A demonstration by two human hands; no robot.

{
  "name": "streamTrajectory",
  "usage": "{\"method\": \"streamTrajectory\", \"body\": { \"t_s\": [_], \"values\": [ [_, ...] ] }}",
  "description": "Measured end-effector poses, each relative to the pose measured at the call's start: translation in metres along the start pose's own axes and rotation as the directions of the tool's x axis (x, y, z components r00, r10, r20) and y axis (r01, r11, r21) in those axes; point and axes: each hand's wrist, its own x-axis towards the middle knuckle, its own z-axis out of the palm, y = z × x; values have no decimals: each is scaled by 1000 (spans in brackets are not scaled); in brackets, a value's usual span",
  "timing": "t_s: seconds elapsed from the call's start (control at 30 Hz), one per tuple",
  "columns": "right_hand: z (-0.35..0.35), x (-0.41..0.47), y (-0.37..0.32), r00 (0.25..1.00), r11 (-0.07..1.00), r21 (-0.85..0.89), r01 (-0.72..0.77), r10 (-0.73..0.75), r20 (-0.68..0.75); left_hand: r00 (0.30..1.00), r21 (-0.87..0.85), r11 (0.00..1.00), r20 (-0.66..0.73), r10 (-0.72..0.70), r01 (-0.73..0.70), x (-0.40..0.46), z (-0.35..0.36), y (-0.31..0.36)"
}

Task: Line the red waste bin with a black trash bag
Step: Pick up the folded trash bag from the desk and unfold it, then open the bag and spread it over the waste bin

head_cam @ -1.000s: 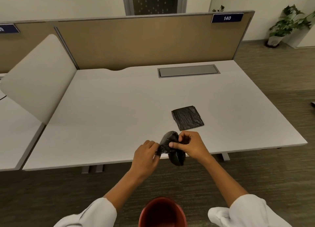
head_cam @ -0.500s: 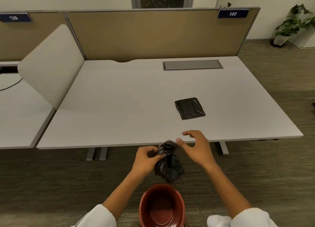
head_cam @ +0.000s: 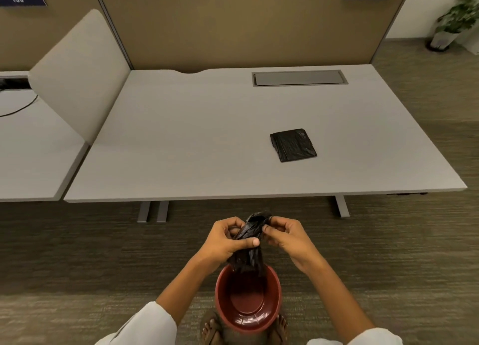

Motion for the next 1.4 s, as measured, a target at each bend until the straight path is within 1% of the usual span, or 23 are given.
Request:
{"method": "streamTrajectory", "body": {
  "t_s": [0.1,0.27,0.33,0.4,0.43,0.5,0.53,0.57,0.6,0.67,0.7,0.73,0.8,0.83,0.93,1.0,1.03,1.13,1.2,1.3,1.4],
  "values": [
    [0,-1,2,997,998,-10,54,-54,-55,999,-35,999,28,-18,19,-7,-2,-4],
    [-10,-4,6,996,998,-15,54,-55,-65,999,-44,999,-38,-32,30,-14,-8,-14],
    [-15,-6,8,995,998,-26,56,-58,-76,997,-21,999,-71,-34,32,-14,-14,-17],
    [-23,-8,12,996,998,-19,56,-57,-71,994,51,998,-105,-26,32,-13,-22,-19],
    [-27,-9,13,997,998,-22,53,-54,-57,992,116,993,-123,-4,18,-12,-26,-20],
    [-32,-12,16,999,998,-43,42,-43,-10,983,295,956,-170,63,-10,-8,-33,-20],
    [-33,-14,16,999,998,-54,34,-33,15,972,377,926,-216,90,-2,-7,-33,-19],
    [-32,-16,17,999,998,-62,24,-22,37,950,439,898,-290,117,23,-6,-32,-18],
    [-31,-17,18,999,998,-63,15,-12,51,911,488,870,-384,151,62,-6,-28,-18],
    [-28,-20,20,998,999,-51,0,2,57,797,573,805,-553,242,153,-8,-18,-17],
    [-27,-21,21,998,999,-39,-8,10,56,753,596,783,-595,280,180,-10,-11,-16],
    [-25,-22,23,998,1000,-21,-15,16,55,735,593,785,-612,293,181,-14,-4,-15],
    [-23,-24,28,999,999,22,-29,28,46,752,512,842,-619,226,168,-21,13,-17],
    [-22,-24,31,998,998,40,-38,36,43,763,462,867,-624,169,186,-24,22,-21],
    [-20,-26,42,998,998,49,-42,39,55,788,322,900,-614,-39,295,-30,42,-34],
    [-19,-27,50,997,999,25,-33,31,69,808,206,922,-567,-160,328,-31,50,-41],
    [-19,-28,54,997,999,8,-31,31,73,820,180,927,-541,-187,330,-30,53,-42],
    [-21,-32,64,994,998,-54,-32,37,105,854,230,925,-496,-156,303,-26,55,-43],
    [-24,-33,68,990,996,-75,-39,49,134,864,264,923,-488,-123,281,-22,53,-44],
    [-30,-35,71,985,997,-40,-65,70,158,863,263,927,-493,-109,267,-19,47,-48],
    [-40,-37,74,986,993,47,-110,103,129,858,209,946,-500,-115,248,-21,37,-53]
  ]
}}
